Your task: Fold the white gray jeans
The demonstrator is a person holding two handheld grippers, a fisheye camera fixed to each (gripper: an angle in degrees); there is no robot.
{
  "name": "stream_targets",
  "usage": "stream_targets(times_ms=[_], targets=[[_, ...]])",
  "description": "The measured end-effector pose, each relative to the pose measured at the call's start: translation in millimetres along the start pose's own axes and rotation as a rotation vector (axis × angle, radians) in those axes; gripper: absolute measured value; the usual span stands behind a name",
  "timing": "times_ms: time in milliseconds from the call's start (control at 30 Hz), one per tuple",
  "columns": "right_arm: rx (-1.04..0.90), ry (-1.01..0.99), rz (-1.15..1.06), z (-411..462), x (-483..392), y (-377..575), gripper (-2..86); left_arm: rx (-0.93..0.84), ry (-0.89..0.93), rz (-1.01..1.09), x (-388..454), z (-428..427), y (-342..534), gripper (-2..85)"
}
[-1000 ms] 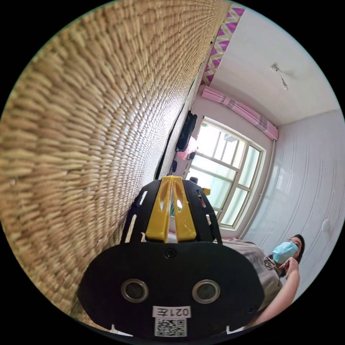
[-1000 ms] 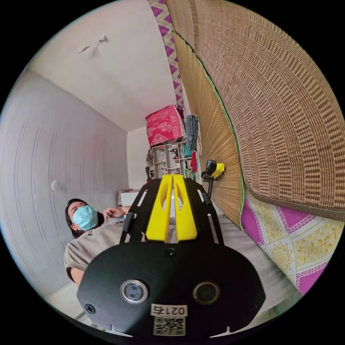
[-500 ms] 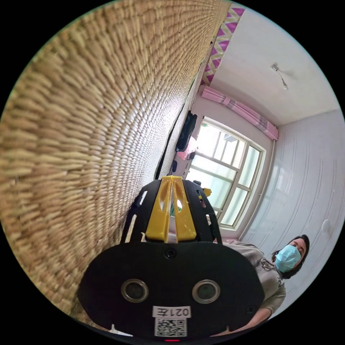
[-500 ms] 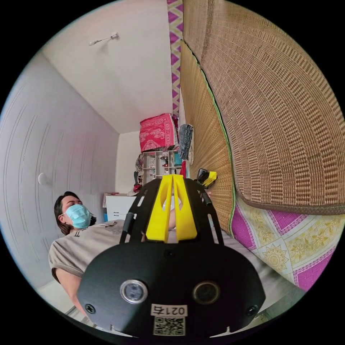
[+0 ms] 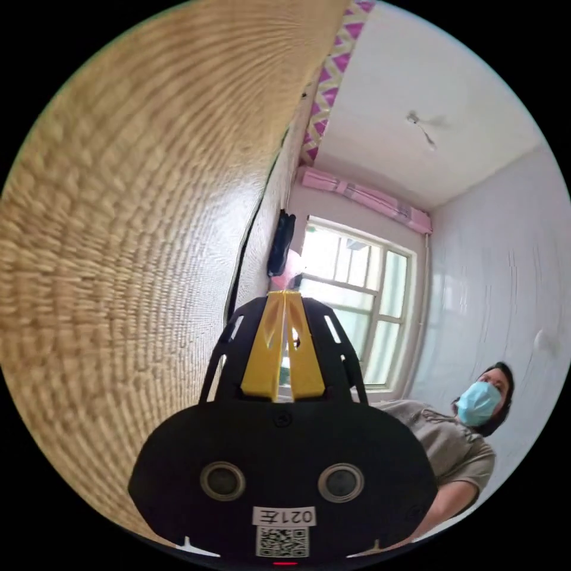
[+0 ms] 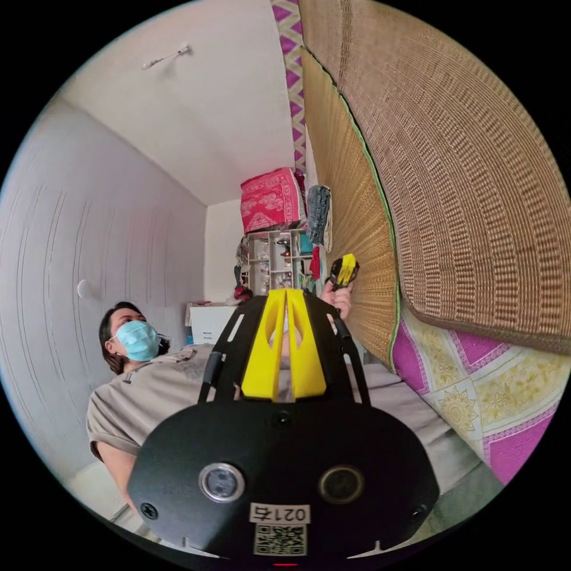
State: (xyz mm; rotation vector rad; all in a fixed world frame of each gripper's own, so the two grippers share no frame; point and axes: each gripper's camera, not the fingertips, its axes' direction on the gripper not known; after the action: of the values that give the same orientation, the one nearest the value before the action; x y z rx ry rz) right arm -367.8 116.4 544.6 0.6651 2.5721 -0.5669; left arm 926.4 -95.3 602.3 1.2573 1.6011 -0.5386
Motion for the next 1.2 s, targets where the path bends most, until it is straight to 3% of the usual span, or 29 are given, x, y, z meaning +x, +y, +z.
stream_targets(times_ms=[67, 200, 367, 533, 800, 1000, 1200], targets=[[-0.055, 0.093, -0.065, 7.7, -25.2, -9.6, -0.7, 0.061, -0.163, 0.122, 52.6, -11.2, 16.0, -1.0], [-0.134, 0.417, -0.179, 47.2, -86.2, -32.3, -0.7, 0.059, -0.276, 0.318, 120.3, -19.6, 36.7, -1.0], [-0.275, 0.470, -0.288, 134.1, -140.6, -67.9, -0.6, 0.171, -0.410, 0.459, 185.1, -67.6, 60.7, -1.0], [-0.437, 0.585, -0.509, 274.4, -203.7, -98.1, -0.5, 0.329, -0.566, 0.454, 197.8, -144.2, 79.6, -1.0], [-0.582, 0.910, -1.175, 581.1, -299.1, -106.3, 1.9, 0.377, -0.735, 0.453, 198.8, -288.5, 111.4, -1.0], [-0.724, 1.228, -1.374, 755.1, -285.8, -109.2, 8.5, 0.431, -0.824, 0.408, 202.1, -377.0, 162.2, -0.9], [-0.752, 1.365, -1.530, 841.2, -269.4, -102.2, 15.0, 0.529, -0.782, 0.291, 184.1, -432.0, 217.6, -0.9]])
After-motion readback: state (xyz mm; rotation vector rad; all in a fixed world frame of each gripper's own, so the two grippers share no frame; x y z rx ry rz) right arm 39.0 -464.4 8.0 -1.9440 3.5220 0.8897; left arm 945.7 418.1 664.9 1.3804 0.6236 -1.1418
